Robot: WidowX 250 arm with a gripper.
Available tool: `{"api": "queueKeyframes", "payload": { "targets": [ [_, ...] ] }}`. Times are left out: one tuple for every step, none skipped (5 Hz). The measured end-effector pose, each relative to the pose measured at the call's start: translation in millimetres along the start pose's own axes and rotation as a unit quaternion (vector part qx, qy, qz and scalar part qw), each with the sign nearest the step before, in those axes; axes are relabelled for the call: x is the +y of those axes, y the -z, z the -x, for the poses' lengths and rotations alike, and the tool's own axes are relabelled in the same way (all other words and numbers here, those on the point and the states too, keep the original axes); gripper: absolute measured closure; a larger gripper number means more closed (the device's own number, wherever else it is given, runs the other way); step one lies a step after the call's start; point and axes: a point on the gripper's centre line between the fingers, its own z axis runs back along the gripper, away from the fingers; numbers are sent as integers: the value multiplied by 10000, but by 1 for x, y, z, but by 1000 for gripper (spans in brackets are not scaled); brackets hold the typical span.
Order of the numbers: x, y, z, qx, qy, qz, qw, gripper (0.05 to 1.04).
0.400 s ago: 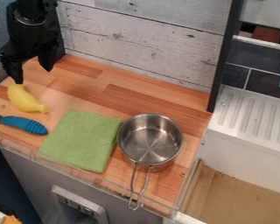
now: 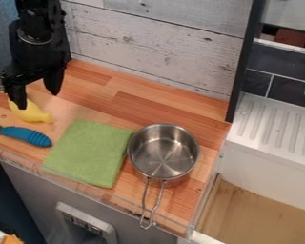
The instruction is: Llevo el trapo verde hacia el lado izquierdo superior de la mesa
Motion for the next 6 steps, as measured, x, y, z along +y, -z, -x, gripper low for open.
{"api": "queueKeyframes", "payload": {
  "targets": [
    [6,-14,18,80,102,195,9997,82],
    [8,-17,40,254,339,335,9985,82],
    [3,-6,61,589,657,503,9948,82],
    [-2,5,82,656,1014,406,9919,82],
    [-5,14,101,597,1433,281,9875,82],
    [-5,19,104,435,1535,161,9871,82]
  ]
}}
